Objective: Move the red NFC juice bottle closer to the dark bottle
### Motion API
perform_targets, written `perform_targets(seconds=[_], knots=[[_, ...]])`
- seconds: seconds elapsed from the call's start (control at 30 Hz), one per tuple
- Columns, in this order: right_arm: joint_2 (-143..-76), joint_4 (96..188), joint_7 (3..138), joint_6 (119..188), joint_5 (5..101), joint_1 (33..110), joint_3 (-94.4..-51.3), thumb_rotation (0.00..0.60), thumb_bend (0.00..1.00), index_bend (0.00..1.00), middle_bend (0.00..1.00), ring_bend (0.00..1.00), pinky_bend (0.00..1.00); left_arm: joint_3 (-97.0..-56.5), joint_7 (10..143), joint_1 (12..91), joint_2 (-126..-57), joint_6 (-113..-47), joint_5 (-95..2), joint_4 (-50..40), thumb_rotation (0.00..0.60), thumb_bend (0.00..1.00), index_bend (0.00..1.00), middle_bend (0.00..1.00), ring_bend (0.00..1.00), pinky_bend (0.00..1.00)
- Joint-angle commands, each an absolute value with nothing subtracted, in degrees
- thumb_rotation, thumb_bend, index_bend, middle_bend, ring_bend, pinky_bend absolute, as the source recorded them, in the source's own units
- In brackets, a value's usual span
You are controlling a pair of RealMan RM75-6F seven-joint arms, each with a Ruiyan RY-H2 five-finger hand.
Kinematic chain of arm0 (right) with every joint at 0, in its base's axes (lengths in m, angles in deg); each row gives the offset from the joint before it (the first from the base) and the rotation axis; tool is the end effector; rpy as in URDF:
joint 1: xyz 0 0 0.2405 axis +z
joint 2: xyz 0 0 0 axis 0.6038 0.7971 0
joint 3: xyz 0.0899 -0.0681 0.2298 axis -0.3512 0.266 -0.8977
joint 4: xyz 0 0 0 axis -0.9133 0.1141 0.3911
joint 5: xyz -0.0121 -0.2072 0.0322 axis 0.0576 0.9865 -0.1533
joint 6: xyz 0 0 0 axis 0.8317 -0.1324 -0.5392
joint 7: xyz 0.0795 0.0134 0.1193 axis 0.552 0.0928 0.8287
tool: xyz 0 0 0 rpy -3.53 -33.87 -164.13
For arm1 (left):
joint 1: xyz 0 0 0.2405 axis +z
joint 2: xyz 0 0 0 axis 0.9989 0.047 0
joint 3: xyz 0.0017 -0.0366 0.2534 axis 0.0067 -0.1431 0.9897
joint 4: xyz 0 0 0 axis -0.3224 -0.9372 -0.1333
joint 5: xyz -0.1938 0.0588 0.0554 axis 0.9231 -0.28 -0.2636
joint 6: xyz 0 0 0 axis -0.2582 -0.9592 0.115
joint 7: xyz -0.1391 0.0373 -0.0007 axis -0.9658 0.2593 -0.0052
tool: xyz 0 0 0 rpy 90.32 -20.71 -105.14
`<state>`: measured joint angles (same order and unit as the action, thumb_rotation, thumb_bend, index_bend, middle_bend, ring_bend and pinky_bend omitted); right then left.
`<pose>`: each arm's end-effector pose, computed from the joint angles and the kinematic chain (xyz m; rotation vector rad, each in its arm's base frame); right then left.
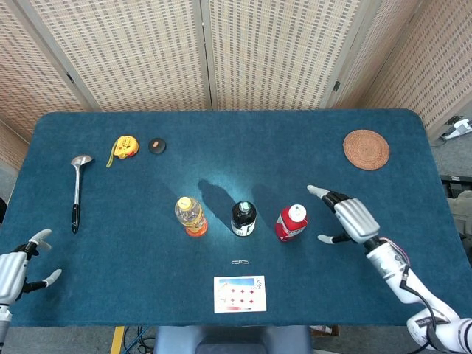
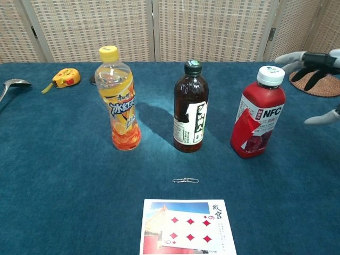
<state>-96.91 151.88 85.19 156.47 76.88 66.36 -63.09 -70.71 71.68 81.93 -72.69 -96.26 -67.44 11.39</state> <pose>-0.2498 -0.2936 0.0872 1.7634 -1.0878 1.0922 -0.3347 0.1817 0.1556 -1.3605 -1.0066 -0.8430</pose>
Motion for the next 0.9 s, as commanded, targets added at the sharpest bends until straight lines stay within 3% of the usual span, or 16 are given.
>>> perform_targets(seconds=[0.03, 0.47, 0.9], knots=[[-90.5, 160.4, 72.69, 162.88, 74.02, 60.59, -62.7, 0.6, 0.0, 0.06, 0.17, 0.17, 0.3, -70.63, 71.96, 81.92, -72.92, -96.44, -67.7, 11.37, 0.6, 0.17, 0.33, 0.39, 0.4, 0.6], [-86.09, 166.25, 61.3, 177.57, 77.67, 48.07, -59.03, 0.6, 0.0, 0.08, 0.19, 0.17, 0.3, -71.2, 72.53, 82.02, -74.23, -97.83, -67.92, 10.3, 0.6, 0.17, 0.34, 0.39, 0.37, 0.59], [-83.54, 166.09, 65.62, 181.29, 81.4, 44.2, -59.43, 0.6, 0.0, 0.08, 0.2, 0.17, 0.3, -70.81, 73.83, 81.61, -74.63, -97.13, -68.31, 10.61, 0.6, 0.17, 0.34, 0.39, 0.37, 0.59]])
